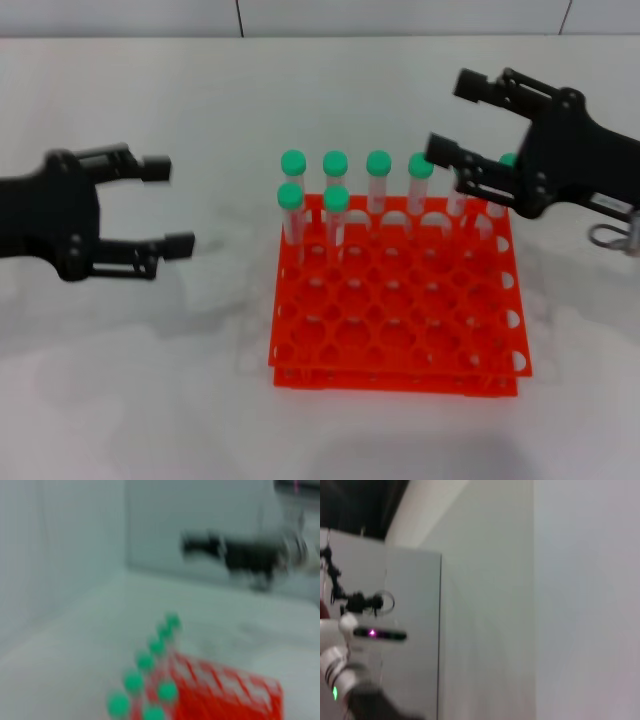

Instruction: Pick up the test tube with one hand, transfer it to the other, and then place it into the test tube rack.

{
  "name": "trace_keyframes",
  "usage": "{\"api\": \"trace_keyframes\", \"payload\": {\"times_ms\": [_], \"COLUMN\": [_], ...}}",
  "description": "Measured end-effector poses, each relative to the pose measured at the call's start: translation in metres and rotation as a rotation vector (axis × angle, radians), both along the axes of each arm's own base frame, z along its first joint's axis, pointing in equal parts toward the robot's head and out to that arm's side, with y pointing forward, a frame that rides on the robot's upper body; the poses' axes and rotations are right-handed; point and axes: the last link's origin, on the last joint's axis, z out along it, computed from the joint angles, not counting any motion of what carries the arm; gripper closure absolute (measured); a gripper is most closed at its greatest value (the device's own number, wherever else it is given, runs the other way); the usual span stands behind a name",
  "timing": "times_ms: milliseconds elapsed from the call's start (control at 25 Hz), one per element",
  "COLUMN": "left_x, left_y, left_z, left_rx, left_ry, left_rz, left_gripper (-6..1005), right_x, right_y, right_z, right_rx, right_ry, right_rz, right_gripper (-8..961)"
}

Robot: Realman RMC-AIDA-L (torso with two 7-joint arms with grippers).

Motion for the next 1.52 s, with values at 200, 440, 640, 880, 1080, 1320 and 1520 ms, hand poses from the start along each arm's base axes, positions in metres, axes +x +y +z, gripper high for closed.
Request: {"api": "trace_keyframes", "payload": {"times_ms": [200, 440, 640, 880, 1080, 1320, 1520], "left_x": [0.009, 0.014, 0.015, 0.015, 0.013, 0.012, 0.014], "left_y": [0.001, 0.004, 0.004, 0.004, 0.004, 0.004, 0.004], "left_z": [0.007, 0.005, 0.002, 0.002, 0.003, 0.005, 0.002], "left_rx": [0.080, 0.087, 0.064, 0.038, 0.022, 0.012, -0.009], "left_ry": [-0.118, -0.200, -0.205, -0.189, -0.166, -0.161, -0.153], "left_rz": [-0.028, -0.028, -0.015, -0.001, 0.009, 0.018, 0.016], "left_gripper": [114, 114, 113, 113, 114, 114, 113], "right_x": [0.018, 0.035, 0.040, 0.042, 0.041, 0.040, 0.039], "right_y": [0.001, -0.003, 0.000, 0.001, 0.000, -0.001, -0.001], "right_z": [0.032, 0.065, 0.072, 0.069, 0.067, 0.063, 0.063], "right_rx": [-0.061, -0.134, -0.170, -0.180, -0.186, -0.194, -0.196], "right_ry": [-0.138, -0.259, -0.335, -0.357, -0.359, -0.360, -0.361], "right_rz": [-0.051, -0.078, -0.117, -0.132, -0.138, -0.139, -0.135], "right_gripper": [247, 247, 246, 246, 246, 246, 246]}}
